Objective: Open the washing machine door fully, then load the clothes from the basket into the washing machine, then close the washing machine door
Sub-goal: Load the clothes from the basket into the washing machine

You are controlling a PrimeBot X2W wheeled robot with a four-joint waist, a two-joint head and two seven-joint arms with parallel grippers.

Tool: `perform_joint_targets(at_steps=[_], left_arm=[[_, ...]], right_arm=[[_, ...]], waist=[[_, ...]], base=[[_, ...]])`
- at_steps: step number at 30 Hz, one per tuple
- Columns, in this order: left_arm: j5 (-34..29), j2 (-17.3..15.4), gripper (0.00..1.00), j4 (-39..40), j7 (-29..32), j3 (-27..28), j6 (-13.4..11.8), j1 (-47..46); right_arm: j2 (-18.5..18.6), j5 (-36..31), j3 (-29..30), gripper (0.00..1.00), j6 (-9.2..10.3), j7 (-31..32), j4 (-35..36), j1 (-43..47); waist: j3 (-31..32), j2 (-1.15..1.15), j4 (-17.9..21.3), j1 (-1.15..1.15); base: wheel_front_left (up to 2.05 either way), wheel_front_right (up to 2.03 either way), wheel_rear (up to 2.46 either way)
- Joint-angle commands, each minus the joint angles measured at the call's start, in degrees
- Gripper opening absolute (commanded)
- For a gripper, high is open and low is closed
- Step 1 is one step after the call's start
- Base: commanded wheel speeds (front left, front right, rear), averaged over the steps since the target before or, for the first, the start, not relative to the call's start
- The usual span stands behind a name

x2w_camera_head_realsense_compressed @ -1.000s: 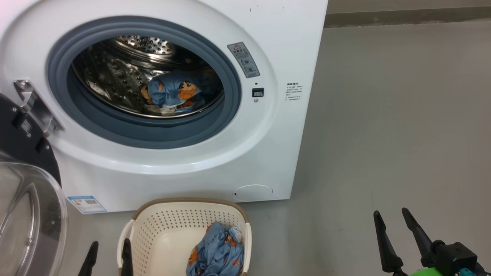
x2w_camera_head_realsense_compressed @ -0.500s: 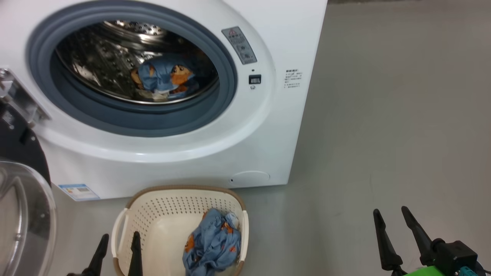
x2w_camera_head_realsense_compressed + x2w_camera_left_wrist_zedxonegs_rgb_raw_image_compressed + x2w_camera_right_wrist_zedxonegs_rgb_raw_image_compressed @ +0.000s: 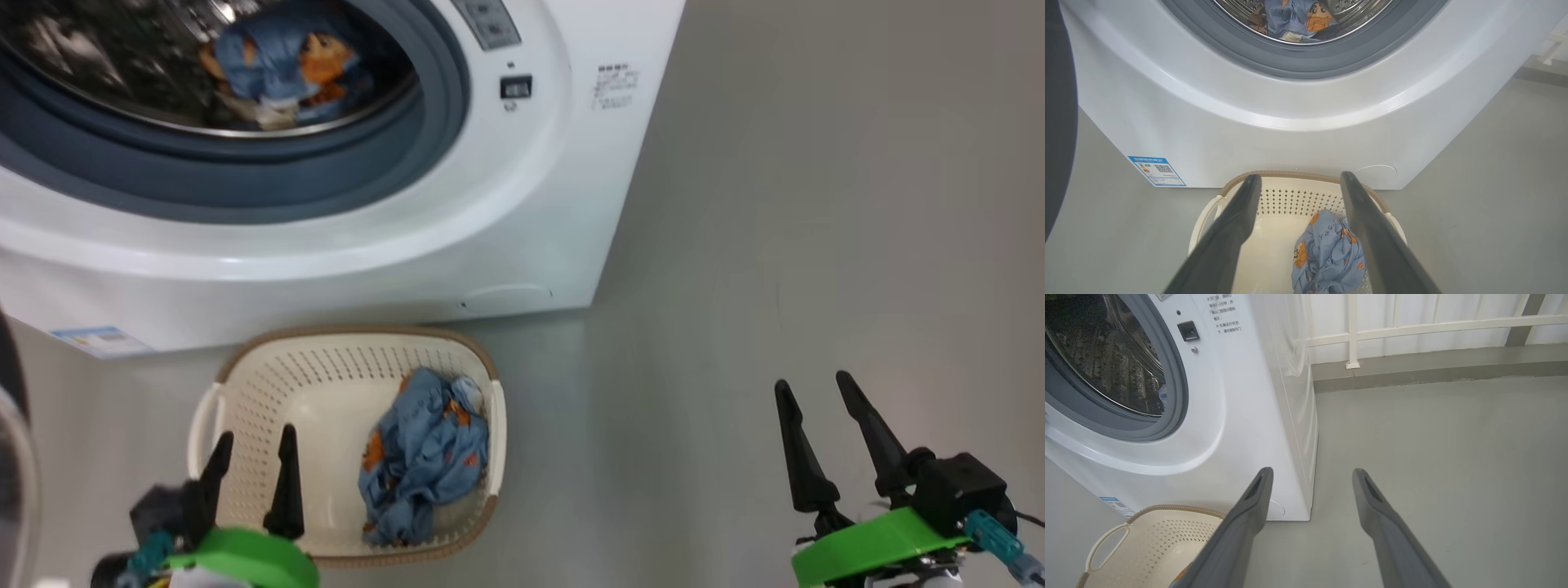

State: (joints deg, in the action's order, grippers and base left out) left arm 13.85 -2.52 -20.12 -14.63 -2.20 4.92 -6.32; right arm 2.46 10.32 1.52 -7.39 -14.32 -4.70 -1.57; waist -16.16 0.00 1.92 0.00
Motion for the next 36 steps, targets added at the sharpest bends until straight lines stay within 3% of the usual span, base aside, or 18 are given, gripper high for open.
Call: perform_joint_targets(at_steps=[1,16,36], left_arm=[[-0.4,-0.6,1.0,-1.6,-0.4,2.0,0.5,-3.5],[-1.2,-2.8,1.0,-18.7,-0.4,-1.2,2.5,-20.1],[3.8,-9.8,1.0,-43.0,1.2,-9.9,2.6,-40.9]], right_arm=[[0.4,-0.2,-1.7,1.0,-0.1,-0.7,1.3,-1.6],[0.4,0.0,-2.8,1.0,-0.1,-0.7,3.2,-6.3],[0.4,2.2,-5.3,1.0,-0.1,-0.7,4.7,-10.4]], waist=[[-5.1,0.0,2.1,0.0],[-19.4,0.0,5.6,0.0],[-33.3,0.0,7.3,0.0]], base=[[0.0,0.0,0.0],[0.0,0.0,0.0],[0.0,0.0,0.0]])
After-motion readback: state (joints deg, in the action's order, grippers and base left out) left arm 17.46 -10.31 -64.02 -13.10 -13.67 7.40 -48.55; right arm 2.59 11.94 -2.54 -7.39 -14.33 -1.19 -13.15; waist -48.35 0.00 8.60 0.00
